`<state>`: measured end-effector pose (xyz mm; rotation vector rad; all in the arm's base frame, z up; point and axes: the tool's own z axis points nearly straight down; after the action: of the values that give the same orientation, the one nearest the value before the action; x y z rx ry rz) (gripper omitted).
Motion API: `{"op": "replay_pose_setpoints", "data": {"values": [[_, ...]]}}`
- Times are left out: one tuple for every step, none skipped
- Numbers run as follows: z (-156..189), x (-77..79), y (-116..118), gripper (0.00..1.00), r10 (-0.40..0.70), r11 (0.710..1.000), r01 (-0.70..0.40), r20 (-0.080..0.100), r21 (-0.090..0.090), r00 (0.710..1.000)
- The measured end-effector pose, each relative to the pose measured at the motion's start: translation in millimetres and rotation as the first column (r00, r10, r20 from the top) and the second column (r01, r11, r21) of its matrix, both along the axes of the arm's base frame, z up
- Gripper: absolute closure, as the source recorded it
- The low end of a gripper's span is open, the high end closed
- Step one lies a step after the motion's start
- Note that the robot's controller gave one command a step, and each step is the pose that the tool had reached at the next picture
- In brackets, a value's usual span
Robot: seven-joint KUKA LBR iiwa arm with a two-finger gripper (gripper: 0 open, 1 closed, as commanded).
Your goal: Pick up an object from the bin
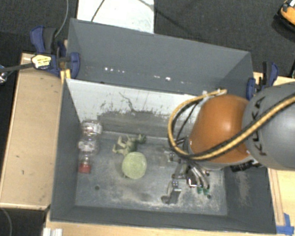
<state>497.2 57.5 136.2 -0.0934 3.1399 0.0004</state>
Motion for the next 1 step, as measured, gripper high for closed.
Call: {"op": "replay_pose_setpoints", "data": {"values": [[-8.5, 28.6, 75.6, 0.00, -0.012, 1.000, 0.012, 0.003, 0.001, 1.000]]}}
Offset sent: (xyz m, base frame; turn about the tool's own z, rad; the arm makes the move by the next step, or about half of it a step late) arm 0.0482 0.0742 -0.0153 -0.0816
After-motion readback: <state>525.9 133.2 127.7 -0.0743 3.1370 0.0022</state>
